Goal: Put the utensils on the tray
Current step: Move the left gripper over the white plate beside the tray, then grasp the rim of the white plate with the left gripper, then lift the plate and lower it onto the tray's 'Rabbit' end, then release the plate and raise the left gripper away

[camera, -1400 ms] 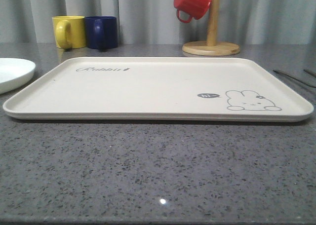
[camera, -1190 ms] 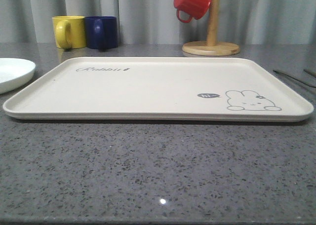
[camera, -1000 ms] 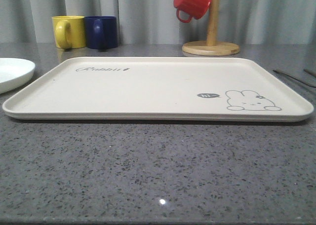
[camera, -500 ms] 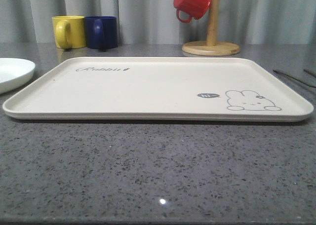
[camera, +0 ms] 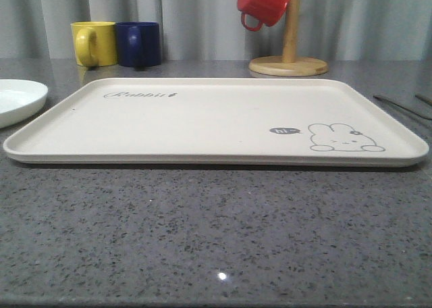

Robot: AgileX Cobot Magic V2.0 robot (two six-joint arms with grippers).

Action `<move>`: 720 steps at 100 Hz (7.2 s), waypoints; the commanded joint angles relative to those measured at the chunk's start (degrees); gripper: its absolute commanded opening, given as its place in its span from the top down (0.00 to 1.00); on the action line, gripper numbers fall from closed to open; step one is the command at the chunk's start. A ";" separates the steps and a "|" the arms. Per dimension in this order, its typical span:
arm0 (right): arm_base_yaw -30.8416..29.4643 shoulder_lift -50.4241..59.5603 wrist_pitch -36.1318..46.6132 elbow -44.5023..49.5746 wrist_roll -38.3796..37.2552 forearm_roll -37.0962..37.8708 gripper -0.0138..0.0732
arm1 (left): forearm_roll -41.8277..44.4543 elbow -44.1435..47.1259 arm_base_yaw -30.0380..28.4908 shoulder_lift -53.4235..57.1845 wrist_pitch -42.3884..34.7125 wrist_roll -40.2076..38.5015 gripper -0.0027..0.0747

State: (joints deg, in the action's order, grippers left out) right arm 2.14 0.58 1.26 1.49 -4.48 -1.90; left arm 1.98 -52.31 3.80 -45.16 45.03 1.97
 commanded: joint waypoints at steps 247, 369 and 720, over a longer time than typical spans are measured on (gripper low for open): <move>-0.37 1.30 4.79 -0.96 0.49 0.09 0.92 | 0.67 -21.04 -14.73 -51.23 0.87 -0.41 0.99; -0.37 1.30 4.79 -0.96 0.49 0.09 0.92 | -29.50 -30.78 4.02 -43.92 5.69 17.11 0.99; -0.37 1.30 6.48 -0.96 0.49 0.14 0.92 | -20.99 26.98 4.99 20.87 -41.31 18.05 0.99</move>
State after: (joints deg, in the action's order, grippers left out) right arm 2.14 0.58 1.50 1.49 -4.48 -1.90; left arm -18.78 -23.71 8.80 -24.14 8.01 20.08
